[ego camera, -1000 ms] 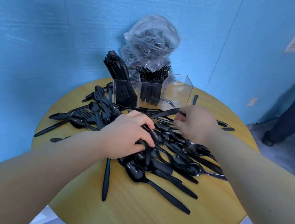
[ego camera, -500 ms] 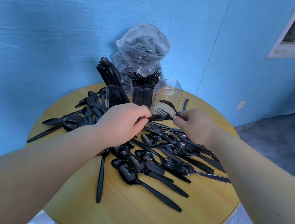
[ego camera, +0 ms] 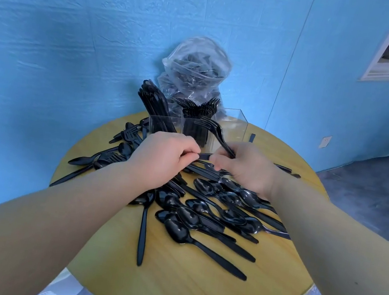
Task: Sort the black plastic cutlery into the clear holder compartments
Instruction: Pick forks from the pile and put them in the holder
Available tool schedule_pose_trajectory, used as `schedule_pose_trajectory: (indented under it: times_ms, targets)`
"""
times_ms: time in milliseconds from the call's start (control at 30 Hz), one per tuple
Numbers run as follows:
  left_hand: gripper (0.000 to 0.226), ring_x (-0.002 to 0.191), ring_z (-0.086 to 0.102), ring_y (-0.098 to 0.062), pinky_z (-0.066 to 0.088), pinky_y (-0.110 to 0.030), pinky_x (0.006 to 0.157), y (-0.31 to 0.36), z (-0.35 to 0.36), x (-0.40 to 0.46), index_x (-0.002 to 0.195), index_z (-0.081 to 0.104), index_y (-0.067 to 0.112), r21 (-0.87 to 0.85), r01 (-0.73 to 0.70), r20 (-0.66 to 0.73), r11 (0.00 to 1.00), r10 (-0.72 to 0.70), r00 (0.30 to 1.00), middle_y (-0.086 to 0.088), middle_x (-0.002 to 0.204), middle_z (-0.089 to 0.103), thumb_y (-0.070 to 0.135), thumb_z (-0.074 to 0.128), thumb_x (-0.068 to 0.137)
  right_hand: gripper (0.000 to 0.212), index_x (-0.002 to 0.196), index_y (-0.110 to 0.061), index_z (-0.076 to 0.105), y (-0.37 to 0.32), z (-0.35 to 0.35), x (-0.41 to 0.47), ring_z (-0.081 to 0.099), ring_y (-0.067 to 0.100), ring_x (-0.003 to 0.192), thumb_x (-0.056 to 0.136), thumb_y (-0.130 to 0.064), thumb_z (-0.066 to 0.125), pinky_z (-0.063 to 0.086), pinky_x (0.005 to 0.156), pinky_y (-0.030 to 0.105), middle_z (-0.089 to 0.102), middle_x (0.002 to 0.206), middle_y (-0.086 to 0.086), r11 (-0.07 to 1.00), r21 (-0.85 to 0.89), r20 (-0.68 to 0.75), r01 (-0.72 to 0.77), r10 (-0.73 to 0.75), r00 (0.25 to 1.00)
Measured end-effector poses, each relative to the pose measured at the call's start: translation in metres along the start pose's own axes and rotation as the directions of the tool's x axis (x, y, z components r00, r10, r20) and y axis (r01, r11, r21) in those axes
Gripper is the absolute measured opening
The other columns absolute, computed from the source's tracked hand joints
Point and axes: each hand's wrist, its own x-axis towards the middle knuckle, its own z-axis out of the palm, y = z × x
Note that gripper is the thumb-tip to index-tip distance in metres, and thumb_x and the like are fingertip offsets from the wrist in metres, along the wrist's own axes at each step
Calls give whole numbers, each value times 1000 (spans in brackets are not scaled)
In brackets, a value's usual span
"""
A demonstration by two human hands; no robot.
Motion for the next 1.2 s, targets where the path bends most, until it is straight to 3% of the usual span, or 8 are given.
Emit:
schedule_pose_trajectory:
  times_ms: [167,267,400,533,633,767,1100,1200]
  targets:
    - [37,105,59,-11,48,-33,93,-7,-13,-6,123,57,26,48,141,77,989,-144,987,10,118,63,40,60,90,17,82,-10,58,7,-2,1,34,5,38,95,-20,54,31,46,21,58,68,1,987,138,-30,-79,84,996]
    - [36,94,57,-10,44,-26,88,-13,-20,-12,128,56,26,54,139,97,989,-143,985,7,123,59,32,57,93,21,81,-11,54,8,-3,-2,33,10,43,97,-25,51,31,49,24,52,64,1,983,158,-29,-99,104,994]
    - [46,95,60,-11,42,-24,91,-11,-24,-12,139,46,27,42,125,116,991,-129,985,7,131,56,31,56,94,35,83,-12,48,5,1,0,45,20,59,102,-36,32,32,53,31,48,65,2,962,-269,-201,-49,-7,980]
    - [71,114,58,-16,40,-27,98,-8,-23,-9,149,23,26,-22,197,182,980,-189,965,9,131,59,34,61,91,25,90,-15,45,0,4,1,47,23,75,103,-29,28,36,62,31,42,82,-2,759,-649,-251,50,-276,928]
    - [82,115,57,-15,39,-26,97,-6,-22,-9,151,10,26,-49,207,189,977,-195,962,11,129,60,38,62,89,26,100,-13,48,1,10,3,44,20,83,104,-28,28,35,71,29,41,91,-2,669,-730,-108,142,-317,942]
    - [91,113,58,-13,39,-24,97,-6,-22,-10,152,1,28,-78,228,196,970,-209,958,10,128,61,39,65,87,20,90,-19,33,10,11,5,56,29,64,104,-31,26,50,59,44,58,79,8,660,-730,-8,179,-271,963]
    - [52,111,55,-13,43,-33,102,-7,-21,-7,129,56,23,-79,130,135,988,-118,984,7,129,54,37,71,82,31,111,-13,41,11,12,-2,47,24,61,103,-36,22,30,53,34,42,66,-1,547,-778,145,307,-320,936]
    - [46,108,60,-12,41,-18,94,-4,-22,-9,125,60,22,-89,134,143,987,-121,982,4,120,64,36,70,83,36,107,-16,40,8,12,-4,46,24,64,100,-46,22,37,56,34,41,67,-5,562,-768,158,309,-300,941]
